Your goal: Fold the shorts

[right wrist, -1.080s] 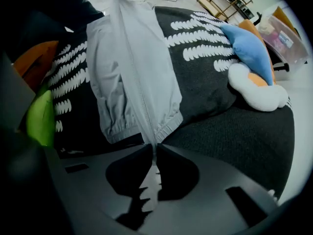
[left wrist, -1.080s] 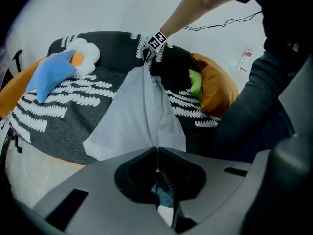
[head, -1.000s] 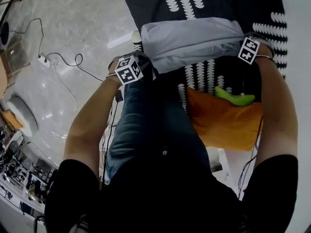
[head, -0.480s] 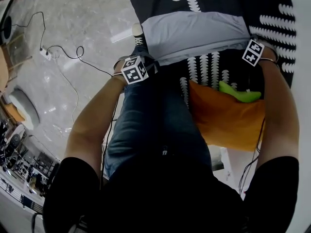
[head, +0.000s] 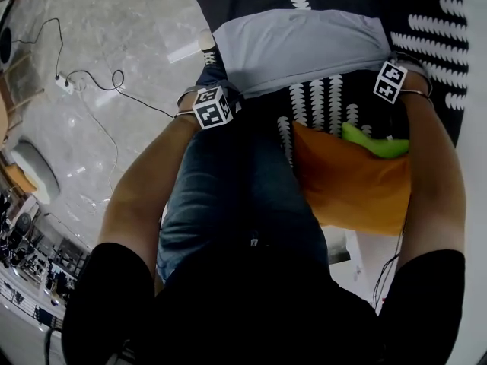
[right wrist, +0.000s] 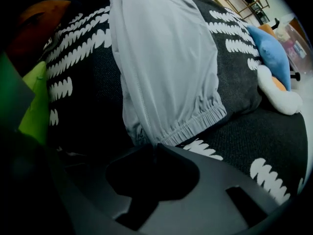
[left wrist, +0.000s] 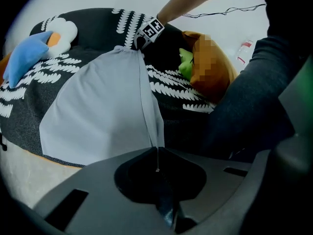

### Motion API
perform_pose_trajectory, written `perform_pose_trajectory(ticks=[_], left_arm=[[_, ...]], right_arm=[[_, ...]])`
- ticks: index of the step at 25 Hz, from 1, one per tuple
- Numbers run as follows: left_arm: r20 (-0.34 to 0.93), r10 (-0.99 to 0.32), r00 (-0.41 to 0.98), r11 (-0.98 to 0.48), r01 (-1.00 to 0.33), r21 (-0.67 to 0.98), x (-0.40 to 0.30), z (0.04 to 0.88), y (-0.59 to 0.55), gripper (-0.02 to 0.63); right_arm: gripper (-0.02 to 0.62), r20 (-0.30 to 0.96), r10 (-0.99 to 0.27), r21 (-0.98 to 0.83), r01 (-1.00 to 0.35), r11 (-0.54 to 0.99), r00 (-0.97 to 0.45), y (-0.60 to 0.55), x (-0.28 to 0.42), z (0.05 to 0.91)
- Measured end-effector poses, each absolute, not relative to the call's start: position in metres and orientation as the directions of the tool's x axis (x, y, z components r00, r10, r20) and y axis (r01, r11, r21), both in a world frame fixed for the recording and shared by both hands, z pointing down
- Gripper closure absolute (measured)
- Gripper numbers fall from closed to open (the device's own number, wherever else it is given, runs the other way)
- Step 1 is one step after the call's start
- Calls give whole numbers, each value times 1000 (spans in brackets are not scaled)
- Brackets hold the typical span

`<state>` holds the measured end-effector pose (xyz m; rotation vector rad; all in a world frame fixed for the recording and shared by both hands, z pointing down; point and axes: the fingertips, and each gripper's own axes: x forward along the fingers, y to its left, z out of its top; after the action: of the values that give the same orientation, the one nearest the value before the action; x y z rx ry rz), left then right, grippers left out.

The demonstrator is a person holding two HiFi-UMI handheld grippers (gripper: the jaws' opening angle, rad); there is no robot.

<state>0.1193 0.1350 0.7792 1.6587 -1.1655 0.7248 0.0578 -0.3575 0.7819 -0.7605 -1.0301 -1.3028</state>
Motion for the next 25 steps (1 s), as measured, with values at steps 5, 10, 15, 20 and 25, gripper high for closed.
perform_pose_trajectory(ticks=[5,10,15,20,25], left_arm=[[859,-357,367,-120,-930,347,125,789,129,578],[851,-361,381,-132,-924,358,131,796,124,578],[860,-349,372,-105,-928,358,129,802,125,575],[855,-319,408,-97,-912,399,128,805,130,549],[845,-255,470,-100,-882,461,127,798,144,457]], right_arm=[[560,908,-419,66,987,145,1,-359,76,790],[558,899,-437,55,981,183,31,-358,83,797],[539,901,-428,44,966,255,72,-354,85,798],[417,899,-406,-11,935,354,164,-348,93,793],[374,905,-367,-44,904,426,217,-336,91,773]])
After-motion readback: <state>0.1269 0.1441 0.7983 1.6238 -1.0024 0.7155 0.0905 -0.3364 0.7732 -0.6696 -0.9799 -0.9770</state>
